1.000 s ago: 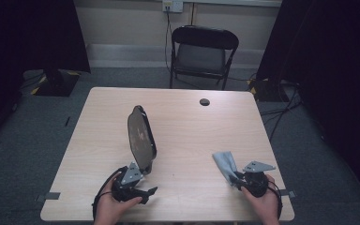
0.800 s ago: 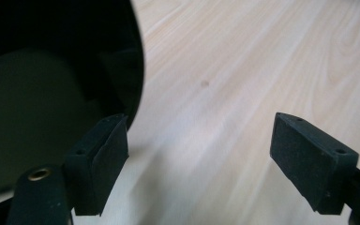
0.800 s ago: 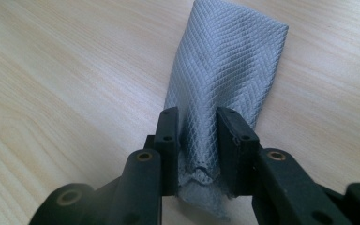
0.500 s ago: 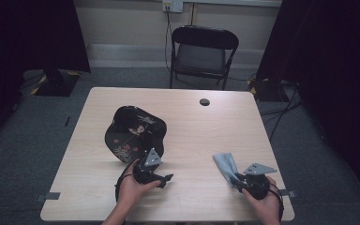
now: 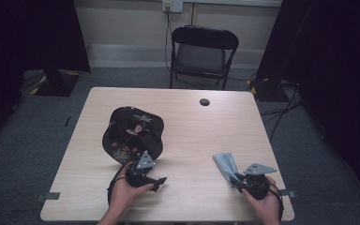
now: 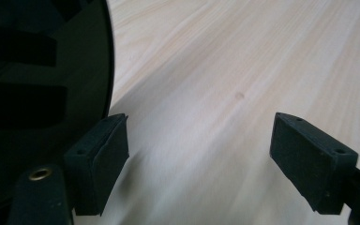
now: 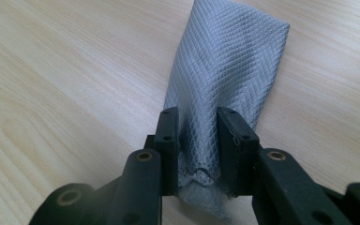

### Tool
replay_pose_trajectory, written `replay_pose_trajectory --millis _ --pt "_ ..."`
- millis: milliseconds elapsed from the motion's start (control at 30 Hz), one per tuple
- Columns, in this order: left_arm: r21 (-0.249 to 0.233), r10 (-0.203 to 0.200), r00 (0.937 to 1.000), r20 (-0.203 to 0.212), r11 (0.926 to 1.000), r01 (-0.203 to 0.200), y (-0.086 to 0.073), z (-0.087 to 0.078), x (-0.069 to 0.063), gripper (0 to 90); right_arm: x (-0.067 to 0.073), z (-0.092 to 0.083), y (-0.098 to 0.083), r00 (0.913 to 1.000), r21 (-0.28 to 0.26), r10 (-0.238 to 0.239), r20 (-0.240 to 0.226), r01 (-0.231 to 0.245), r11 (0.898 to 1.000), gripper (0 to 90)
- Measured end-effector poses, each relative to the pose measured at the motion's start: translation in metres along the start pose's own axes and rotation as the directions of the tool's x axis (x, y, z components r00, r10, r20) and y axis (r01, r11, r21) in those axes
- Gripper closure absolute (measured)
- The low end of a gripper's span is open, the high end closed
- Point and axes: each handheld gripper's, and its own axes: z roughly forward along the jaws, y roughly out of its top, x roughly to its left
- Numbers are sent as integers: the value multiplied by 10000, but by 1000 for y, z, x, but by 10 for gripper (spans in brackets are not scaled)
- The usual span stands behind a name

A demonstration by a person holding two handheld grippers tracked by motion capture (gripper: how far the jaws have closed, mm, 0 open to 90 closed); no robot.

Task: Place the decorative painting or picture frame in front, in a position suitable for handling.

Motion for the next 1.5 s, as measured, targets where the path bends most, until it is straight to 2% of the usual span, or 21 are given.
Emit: replay_pose_trajectory --millis 300,400,467,633,700,833,967,1033,1267,1300,1400,1500 --pt "199 -478 9973 -560 9986 490 -26 -37 16 208 0 0 0 10000 29 53 0 -53 10000 704" --pt "209 -643 9958 -647 9976 658 -30 -43 20 208 0 0 0 10000 32 21 30 -21 10000 704" --pt "183 -743 9936 -849 9969 761 -35 -49 25 208 0 0 0 10000 27 23 33 -24 10000 704" --pt "121 -1030 9853 -1364 9943 1056 -45 -64 39 208 1 0 0 10000 44 -13 41 12 10000 703" --pt "-48 -1457 9785 -1459 9892 1466 -51 -69 46 208 0 0 0 10000 37 -13 38 12 10000 703" --pt "-34 -1506 9702 -1897 9883 1527 -56 -75 59 208 0 0 0 10000 41 -9 46 9 10000 701" --pt "-131 -1907 9609 -2008 9813 1921 -60 -75 72 208 0 1 0 10000 62 7 50 -8 10000 698" --pt "-159 -2000 9589 -2014 9795 2010 -61 -72 76 208 1 1 0 10000 50 -6 62 6 10000 698" --pt "-499 -2005 9668 -1583 9795 1950 -55 -63 75 208 0 1 0 10000 57 -19 70 18 10000 693" --pt "-506 -1845 9707 -1538 9826 1787 -53 -61 71 209 0 1 0 10000 63 -33 66 33 10000 693" --pt "-368 -1698 9723 -1608 9854 1660 -52 -60 69 205 1 1 0 10000 82 -22 81 21 10000 694" --pt "-478 -1796 9716 -1543 9835 1743 -52 -61 66 205 1 1 0 10000 89 -41 79 40 10000 688"
